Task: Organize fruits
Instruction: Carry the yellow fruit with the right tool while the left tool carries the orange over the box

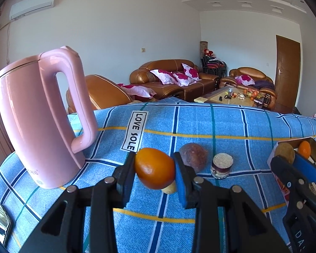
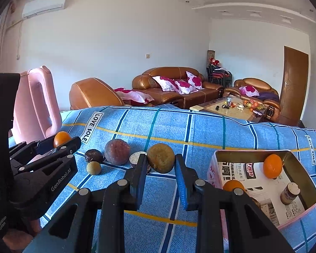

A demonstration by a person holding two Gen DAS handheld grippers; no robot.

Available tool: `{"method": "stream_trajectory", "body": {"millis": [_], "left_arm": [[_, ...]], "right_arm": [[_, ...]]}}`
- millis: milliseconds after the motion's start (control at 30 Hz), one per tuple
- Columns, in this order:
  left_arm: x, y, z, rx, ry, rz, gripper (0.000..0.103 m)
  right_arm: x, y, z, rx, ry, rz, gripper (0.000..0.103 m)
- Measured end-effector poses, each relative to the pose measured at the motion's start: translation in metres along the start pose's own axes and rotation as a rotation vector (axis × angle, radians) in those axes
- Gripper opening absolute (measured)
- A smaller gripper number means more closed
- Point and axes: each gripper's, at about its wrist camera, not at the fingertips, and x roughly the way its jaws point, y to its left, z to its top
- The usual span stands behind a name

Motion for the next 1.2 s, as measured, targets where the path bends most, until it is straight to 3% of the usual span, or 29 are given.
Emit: {"method": "stream_trajectory", "body": {"millis": [1200], "left_arm": [[-0.033, -0.015, -0.010, 0.007, -0.039, 0.017, 0.036]], "right_arm": [[-0.034, -0.019, -0.014, 0.002, -0.010, -0.035, 0.029]]}}
